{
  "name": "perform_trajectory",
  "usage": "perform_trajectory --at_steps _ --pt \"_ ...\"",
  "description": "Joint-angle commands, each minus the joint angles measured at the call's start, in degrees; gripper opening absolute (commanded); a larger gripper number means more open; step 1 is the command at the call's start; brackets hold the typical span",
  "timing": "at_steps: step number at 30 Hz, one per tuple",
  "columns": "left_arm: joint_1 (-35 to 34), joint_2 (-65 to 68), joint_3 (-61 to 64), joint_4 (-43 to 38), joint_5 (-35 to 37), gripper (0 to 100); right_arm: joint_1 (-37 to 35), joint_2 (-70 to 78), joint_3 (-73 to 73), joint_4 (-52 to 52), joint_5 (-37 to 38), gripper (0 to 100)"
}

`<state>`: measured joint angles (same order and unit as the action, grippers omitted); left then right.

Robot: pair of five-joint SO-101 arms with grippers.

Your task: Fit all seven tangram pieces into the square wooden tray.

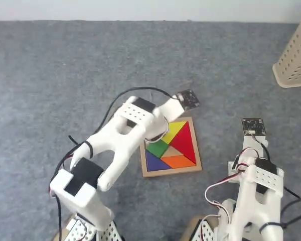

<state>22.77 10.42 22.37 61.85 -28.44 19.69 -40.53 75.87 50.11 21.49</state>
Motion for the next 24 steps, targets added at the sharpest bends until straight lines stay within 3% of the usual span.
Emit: perform_trajectory --at_steps 1,18,24 --pt "-0.3 -2.5 -2.3 -0.6 0.0 1 -0.5 -1.3 -0.3 -0.9 0.9 8.4" --pt "-0.4 -3.3 -3.2 2.6 0.0 2 -0.5 -1.3 -0.3 -0.9 0.9 8.4" --pt "-0.5 -12.4 -2.1 3.5 0.0 9 -0.5 -1.3 -0.3 -0.9 0.9 8.4"
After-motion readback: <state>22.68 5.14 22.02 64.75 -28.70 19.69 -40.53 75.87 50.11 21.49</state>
